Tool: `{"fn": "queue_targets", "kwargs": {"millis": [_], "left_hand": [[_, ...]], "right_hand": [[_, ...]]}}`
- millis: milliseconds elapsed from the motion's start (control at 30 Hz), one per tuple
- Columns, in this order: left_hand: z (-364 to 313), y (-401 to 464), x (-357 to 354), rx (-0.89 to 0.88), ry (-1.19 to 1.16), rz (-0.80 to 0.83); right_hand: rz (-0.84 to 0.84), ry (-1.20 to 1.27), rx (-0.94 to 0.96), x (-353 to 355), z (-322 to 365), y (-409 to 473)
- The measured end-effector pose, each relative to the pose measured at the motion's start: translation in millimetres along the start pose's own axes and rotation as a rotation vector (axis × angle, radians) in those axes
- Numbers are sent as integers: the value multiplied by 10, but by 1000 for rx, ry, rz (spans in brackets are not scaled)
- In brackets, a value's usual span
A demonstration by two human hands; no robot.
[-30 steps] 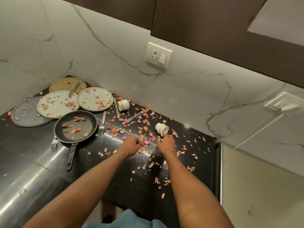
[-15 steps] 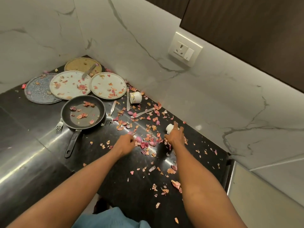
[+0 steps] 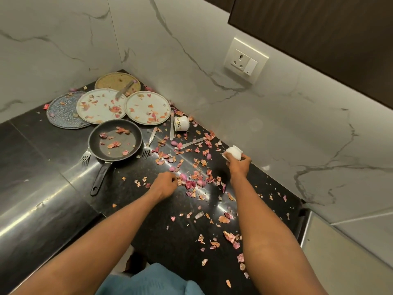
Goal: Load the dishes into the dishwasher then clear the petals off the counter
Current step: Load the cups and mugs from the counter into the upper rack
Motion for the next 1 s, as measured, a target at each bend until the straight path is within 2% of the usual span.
{"fn": "queue_targets", "kwargs": {"millis": [133, 433, 667, 1000], "left_hand": [[-66, -64, 16, -17, 8, -11], [-41, -215, 31, -41, -12, -29], [-27, -399, 45, -66, 20, -47], [-146, -616, -67, -189, 38, 4]], "right_hand": [[15, 160, -29, 23, 80, -92], [99, 179, 33, 123, 73, -260], [81, 377, -77, 171, -64, -461], [110, 223, -108, 514, -781, -1297]]}}
Point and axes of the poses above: each hand's wrist, its own y-axis towards the middle knuckle, its own x-axis out of the back of the hand, z = x × y, the point moved 3 cm from there along y, towards the middle knuckle, and after that the axes turned 11 degrees about y, right-handed, at the moved point
